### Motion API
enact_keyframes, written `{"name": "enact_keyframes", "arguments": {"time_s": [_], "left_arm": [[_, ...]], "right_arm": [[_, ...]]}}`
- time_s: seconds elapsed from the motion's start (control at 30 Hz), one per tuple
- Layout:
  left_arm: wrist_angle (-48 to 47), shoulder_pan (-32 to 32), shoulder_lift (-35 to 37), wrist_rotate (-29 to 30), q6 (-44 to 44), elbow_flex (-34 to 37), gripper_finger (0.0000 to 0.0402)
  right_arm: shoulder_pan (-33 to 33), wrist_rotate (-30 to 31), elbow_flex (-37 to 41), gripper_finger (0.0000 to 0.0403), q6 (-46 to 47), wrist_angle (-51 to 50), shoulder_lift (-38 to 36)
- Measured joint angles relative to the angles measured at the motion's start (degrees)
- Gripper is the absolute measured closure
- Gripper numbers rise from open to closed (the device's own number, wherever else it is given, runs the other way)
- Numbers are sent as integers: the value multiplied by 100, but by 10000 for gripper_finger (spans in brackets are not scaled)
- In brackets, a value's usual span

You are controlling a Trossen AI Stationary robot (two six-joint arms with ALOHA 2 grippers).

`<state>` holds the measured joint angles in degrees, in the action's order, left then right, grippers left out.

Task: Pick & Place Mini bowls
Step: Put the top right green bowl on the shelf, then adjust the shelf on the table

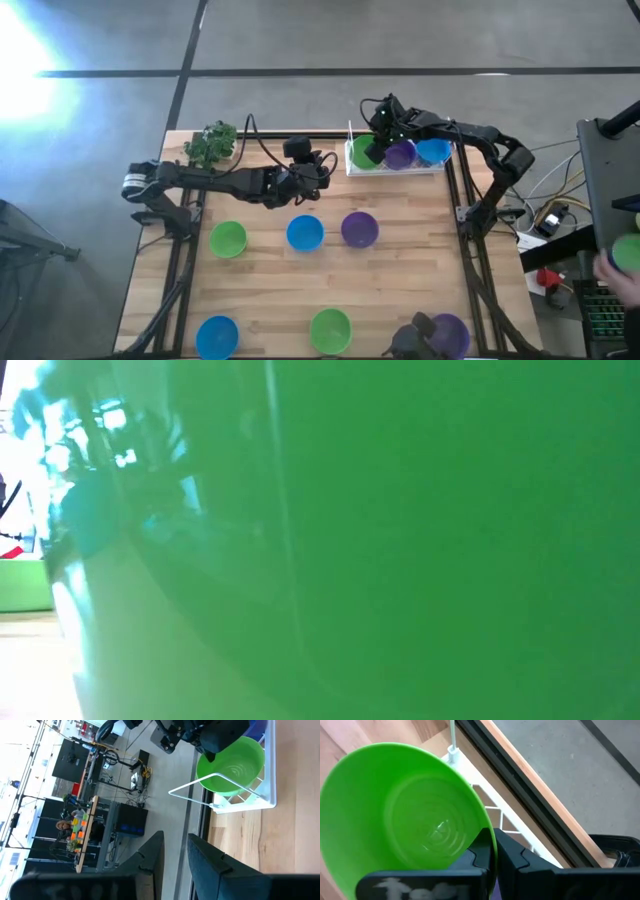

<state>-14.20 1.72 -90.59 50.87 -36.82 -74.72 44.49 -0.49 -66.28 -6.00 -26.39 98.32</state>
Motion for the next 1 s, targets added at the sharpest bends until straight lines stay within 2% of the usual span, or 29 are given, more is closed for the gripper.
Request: {"name": "enact_keyframes", "arguments": {"time_s": [0.6, 0.8, 1.0], "left_arm": [[0, 2, 0, 2, -15, 0, 316], [-2, 2, 0, 2, 4, 0, 316], [-2, 7, 0, -72, 257, 0, 317]], "right_arm": [[0, 6, -85, 310, -199, -92, -35], [0, 7, -686, 311, -696, -1031, -105], [-14, -107, -1237, 327, -742, -2119, -293]]}}
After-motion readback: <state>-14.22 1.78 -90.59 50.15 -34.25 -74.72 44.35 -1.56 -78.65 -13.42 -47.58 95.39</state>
